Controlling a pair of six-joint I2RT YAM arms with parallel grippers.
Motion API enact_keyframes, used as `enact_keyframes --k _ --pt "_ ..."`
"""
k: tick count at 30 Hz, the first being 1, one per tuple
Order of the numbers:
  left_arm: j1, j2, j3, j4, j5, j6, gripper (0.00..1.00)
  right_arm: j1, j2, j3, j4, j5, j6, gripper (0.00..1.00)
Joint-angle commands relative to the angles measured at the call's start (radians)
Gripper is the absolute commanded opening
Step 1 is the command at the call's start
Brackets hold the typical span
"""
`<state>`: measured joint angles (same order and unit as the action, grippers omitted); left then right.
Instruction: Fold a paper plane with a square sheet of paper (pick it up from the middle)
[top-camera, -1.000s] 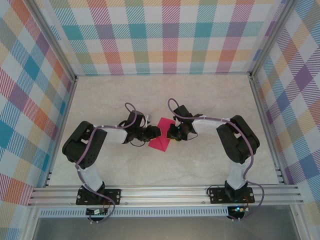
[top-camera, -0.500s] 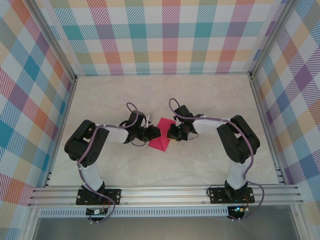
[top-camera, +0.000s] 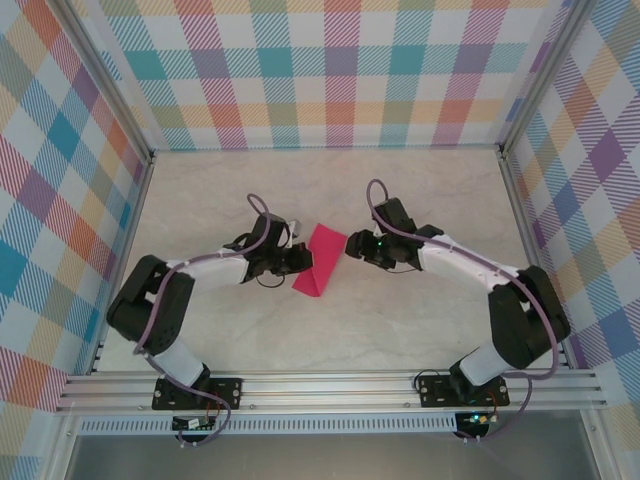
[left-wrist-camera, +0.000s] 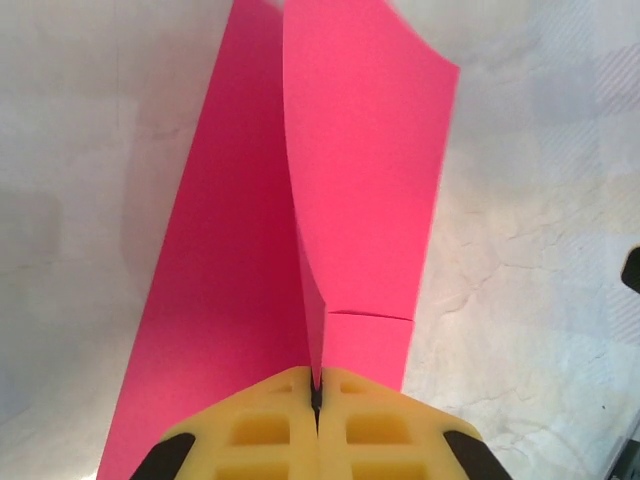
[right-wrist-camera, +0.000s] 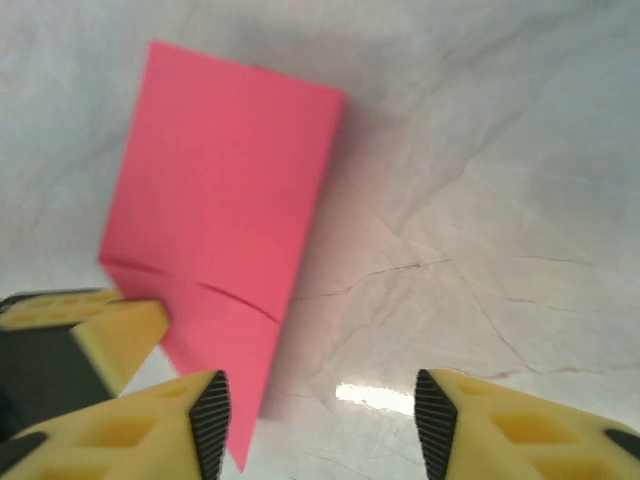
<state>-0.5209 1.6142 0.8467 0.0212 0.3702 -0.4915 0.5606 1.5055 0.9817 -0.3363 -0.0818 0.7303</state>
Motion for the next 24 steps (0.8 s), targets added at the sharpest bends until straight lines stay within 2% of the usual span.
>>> enact_keyframes --k 1,5,12,19,24 --pt "-0.031 -0.125 0.072 -0.261 -0.208 0.101 0.05 -0.001 -0.063 -0.021 -0.114 0.129 -0.026 0.63" --pt "-0.055 -0.22 0.146 -0.495 -0.419 0.151 0.05 -0.002 -0.133 -0.046 -0.145 0.182 -0.038 0.75" --pt "-0.111 -0.281 0.268 -0.713 -0.718 0.21 0.05 -0.003 -0.213 -0.082 -0.184 0.245 -0.036 0.89" --pt "-0.18 -0.16 0.314 -0.783 -0.976 0.221 0.05 -0.011 -0.272 -0.128 -0.217 0.275 -0.005 0.92" --pt "-0.247 -0.007 0.342 -0.784 -1.105 0.198 0.05 -0.024 -0.269 -0.14 -0.236 0.282 0.022 0.92"
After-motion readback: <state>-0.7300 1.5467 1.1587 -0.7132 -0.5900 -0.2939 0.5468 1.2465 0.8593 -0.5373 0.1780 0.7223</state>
